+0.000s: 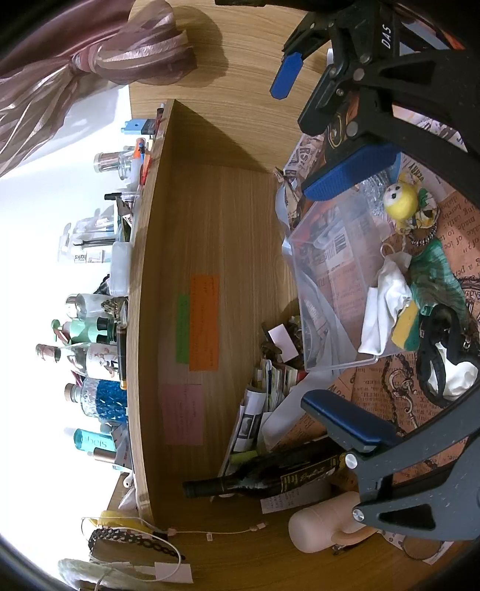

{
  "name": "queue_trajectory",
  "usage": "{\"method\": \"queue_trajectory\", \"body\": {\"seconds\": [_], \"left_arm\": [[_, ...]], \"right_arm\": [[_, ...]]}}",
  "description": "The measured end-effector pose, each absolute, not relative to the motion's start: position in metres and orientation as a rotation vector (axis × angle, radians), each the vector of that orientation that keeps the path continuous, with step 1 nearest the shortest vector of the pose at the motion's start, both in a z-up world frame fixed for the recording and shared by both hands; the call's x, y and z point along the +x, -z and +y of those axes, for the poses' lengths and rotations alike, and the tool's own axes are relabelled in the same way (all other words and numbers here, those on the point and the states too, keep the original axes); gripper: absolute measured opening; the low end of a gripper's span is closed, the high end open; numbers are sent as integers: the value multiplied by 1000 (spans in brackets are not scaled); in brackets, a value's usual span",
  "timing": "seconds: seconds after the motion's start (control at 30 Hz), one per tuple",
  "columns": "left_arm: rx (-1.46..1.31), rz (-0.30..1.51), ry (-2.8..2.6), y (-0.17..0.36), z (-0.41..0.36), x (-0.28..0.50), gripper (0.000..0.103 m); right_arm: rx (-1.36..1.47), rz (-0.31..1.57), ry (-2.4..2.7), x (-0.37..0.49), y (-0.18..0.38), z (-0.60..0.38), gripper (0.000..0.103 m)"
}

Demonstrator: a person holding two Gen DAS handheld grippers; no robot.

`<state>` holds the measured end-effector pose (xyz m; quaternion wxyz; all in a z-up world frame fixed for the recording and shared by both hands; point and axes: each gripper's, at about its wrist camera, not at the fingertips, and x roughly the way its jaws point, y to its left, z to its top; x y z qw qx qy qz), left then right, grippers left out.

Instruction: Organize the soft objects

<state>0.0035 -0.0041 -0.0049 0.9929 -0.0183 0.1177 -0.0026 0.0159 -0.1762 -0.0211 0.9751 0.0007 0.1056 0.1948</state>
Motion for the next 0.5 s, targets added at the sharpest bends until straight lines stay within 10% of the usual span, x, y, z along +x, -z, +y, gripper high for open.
{"method": "queue_trajectory", "body": {"seconds": [0.5], "left_arm": [[-43, 238, 6, 6, -5, 4, 103]], "right_arm": [[-2, 206, -391, 15, 21, -176, 103]]}}
